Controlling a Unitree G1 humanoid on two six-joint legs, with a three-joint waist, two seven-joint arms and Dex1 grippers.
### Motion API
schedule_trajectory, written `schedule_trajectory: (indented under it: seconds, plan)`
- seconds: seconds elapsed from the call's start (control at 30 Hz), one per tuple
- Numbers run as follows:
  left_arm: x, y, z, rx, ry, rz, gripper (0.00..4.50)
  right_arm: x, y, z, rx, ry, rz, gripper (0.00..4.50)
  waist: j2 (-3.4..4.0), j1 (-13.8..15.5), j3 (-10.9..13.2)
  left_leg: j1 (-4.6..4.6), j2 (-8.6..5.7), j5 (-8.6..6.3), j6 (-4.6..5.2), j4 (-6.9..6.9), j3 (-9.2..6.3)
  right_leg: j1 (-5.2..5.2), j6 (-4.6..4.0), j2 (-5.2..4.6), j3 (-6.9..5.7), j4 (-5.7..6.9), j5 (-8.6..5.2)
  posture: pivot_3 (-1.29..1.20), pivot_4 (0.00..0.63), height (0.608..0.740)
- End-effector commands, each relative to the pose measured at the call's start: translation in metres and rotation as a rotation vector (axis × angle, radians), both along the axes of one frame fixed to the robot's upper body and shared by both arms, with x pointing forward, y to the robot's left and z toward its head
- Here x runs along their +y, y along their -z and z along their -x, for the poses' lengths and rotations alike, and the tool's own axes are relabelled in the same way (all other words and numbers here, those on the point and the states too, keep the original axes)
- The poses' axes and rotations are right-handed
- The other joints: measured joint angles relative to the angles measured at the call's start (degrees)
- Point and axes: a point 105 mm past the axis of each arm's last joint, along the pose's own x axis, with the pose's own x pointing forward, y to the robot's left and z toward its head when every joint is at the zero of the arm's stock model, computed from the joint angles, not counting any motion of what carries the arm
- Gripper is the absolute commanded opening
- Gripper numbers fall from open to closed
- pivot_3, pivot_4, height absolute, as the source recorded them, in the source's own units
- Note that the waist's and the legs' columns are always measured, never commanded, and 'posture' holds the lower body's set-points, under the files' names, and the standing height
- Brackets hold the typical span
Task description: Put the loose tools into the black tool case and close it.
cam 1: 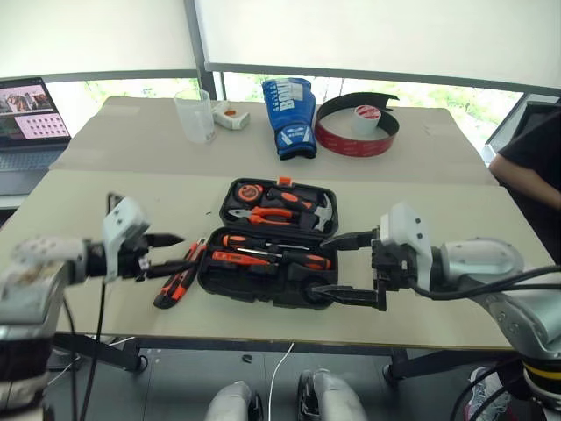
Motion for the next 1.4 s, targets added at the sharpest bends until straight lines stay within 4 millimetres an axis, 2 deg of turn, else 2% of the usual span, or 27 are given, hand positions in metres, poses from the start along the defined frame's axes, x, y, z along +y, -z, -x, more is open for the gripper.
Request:
schedule_trajectory:
  seconds: [0.03,0.17,0.27,0.37,0.5,0.67,0.73,0.77,0.9,0.97,1.0,1.07,1.13,1.2,1.23,1.27,1.37,1.4]
  plan:
    - [0.008,-0.018,0.021,-0.097,-0.133,-0.043,4.4,0.004,-0.011,0.0,-0.051,-0.069,-0.018,4.5,0.0,0.75,0.0,0.01,-0.01,-0.01,0.0,0.0,0.0,0.01,0.0,-0.03,0.0,-0.03,0.0,0.0,0.15,0.727]
    - [0.002,0.0,0.037,-0.052,-0.231,-0.042,4.4,0.007,-0.009,-0.003,-0.046,-0.11,-0.012,4.5,0.01,1.77,-0.01,0.02,-0.06,-0.31,-0.45,-0.01,-0.03,0.04,0.01,-0.14,-0.01,-0.05,0.01,0.0,0.15,0.727]
    - [-0.002,0.007,0.035,-0.026,-0.258,-0.032,4.4,0.009,-0.009,-0.004,-0.047,-0.122,-0.009,4.5,0.0,1.95,-0.02,0.0,-0.07,-0.31,-0.45,-0.01,-0.03,0.04,0.01,-0.12,-0.04,-0.05,0.02,0.0,0.15,0.727]
    - [-0.007,0.023,0.033,0.053,-0.24,-0.04,4.4,0.01,-0.01,-0.003,-0.051,-0.124,-0.011,4.5,0.01,1.9,-0.03,0.01,-0.06,-0.3,-0.47,-0.03,-0.03,0.03,0.0,-0.1,-0.03,-0.02,0.01,0.0,0.15,0.727]
    - [0.0,0.042,0.015,0.096,-0.275,-0.085,4.4,0.01,-0.009,-0.001,-0.063,-0.108,0.0,4.5,0.02,1.86,-0.03,0.0,-0.06,-0.31,-0.48,-0.04,-0.02,0.02,-0.01,-0.09,-0.03,-0.02,0.01,0.0,0.15,0.727]
    - [-0.006,0.058,-0.002,0.173,-0.257,-0.064,4.4,0.009,-0.008,0.006,-0.076,-0.078,0.0,4.5,0.17,2.25,-0.11,0.01,-0.06,-0.3,-0.5,-0.08,-0.02,0.02,-0.01,-0.1,-0.04,-0.03,0.01,0.0,0.15,0.727]
    - [-0.004,0.062,-0.008,0.179,-0.265,-0.077,3.89,0.008,-0.008,0.008,-0.081,-0.061,-0.005,4.5,0.25,2.57,-0.16,0.03,-0.07,-0.31,-0.51,-0.08,-0.01,0.04,-0.01,-0.12,-0.03,-0.03,0.01,0.0,0.15,0.727]
    - [-0.004,0.064,-0.01,0.179,-0.261,-0.079,3.77,0.008,-0.008,0.009,-0.082,-0.051,-0.009,4.5,0.32,2.67,-0.2,0.04,-0.07,-0.31,-0.51,-0.08,-0.01,0.04,-0.01,-0.13,-0.03,-0.03,0.01,0.0,0.15,0.727]
    - [-0.004,0.066,-0.016,0.178,-0.244,-0.067,2.21,0.006,-0.007,0.011,-0.081,-0.024,-0.012,4.5,0.6,2.8,-0.37,0.09,-0.07,-0.32,-0.52,-0.09,-0.01,0.07,-0.01,-0.14,-0.03,-0.02,0.01,0.0,0.15,0.727]
    - [0.0,0.064,-0.019,0.163,-0.245,-0.071,1.74,0.003,-0.008,0.011,-0.078,-0.01,-0.011,4.5,0.68,2.8,-0.41,0.11,-0.07,-0.32,-0.52,-0.1,0.0,0.06,0.0,-0.15,-0.02,-0.02,0.01,0.0,0.15,0.727]
    - [0.007,0.06,-0.023,0.15,-0.247,-0.079,1.74,0.002,-0.008,0.011,-0.069,-0.002,-0.012,4.5,0.69,2.82,-0.41,0.11,-0.07,-0.32,-0.52,-0.1,0.0,0.06,-0.01,-0.15,-0.02,-0.01,0.01,0.0,0.15,0.727]
    - [0.028,0.038,-0.04,0.081,-0.276,-0.098,1.74,0.0,-0.007,0.013,-0.037,0.003,-0.017,4.5,0.67,2.98,-0.4,0.11,-0.07,-0.32,-0.53,-0.11,-0.01,0.05,0.0,-0.15,-0.05,0.0,0.01,0.0,0.15,0.727]
    - [0.04,0.024,-0.051,0.038,-0.285,-0.106,1.74,-0.001,-0.008,0.014,-0.021,0.003,-0.017,4.5,0.56,2.77,-0.35,0.06,-0.05,-0.28,-0.59,-0.11,-0.04,0.0,-0.01,-0.13,-0.12,0.03,0.01,0.0,0.15,0.727]
    - [0.012,-0.013,-0.051,-0.051,-0.009,-0.058,1.74,-0.004,-0.007,0.015,-0.02,0.005,-0.005,4.5,0.49,2.49,-0.31,-0.05,-0.03,-0.27,-0.59,-0.11,-0.05,-0.08,-0.01,-0.08,-0.14,0.03,0.01,0.0,0.15,0.727]
    - [-0.002,-0.025,-0.047,-0.069,0.122,-0.054,1.74,-0.005,-0.006,0.015,-0.025,0.009,0.003,4.5,0.42,2.49,-0.27,-0.16,-0.03,-0.27,-0.58,-0.11,-0.05,-0.16,-0.01,-0.08,-0.14,0.03,0.01,0.0,0.15,0.727]
    - [-0.013,-0.031,-0.044,-0.073,0.214,-0.067,1.74,-0.007,-0.006,0.016,-0.026,0.012,0.009,4.5,0.39,2.57,-0.27,-0.26,-0.03,-0.26,-0.57,-0.09,-0.05,-0.27,-0.01,-0.08,-0.17,0.01,0.01,0.0,0.15,0.727]
    - [-0.037,-0.031,-0.034,-0.047,0.416,-0.108,1.74,-0.009,-0.003,0.016,-0.021,0.019,0.02,4.5,0.42,2.53,-0.29,-0.3,-0.09,-0.23,-0.49,-0.04,-0.01,-0.2,-0.04,-0.12,-0.15,-0.07,0.03,0.0,0.15,0.727]
    - [-0.047,-0.03,-0.029,-0.036,0.503,-0.121,1.74,-0.01,-0.003,0.017,-0.02,0.025,0.023,4.5,0.42,2.47,-0.29,-0.25,-0.12,-0.06,-0.08,-0.05,0.07,-0.16,-0.07,-0.12,-0.13,-0.09,0.05,0.0,0.15,0.727]
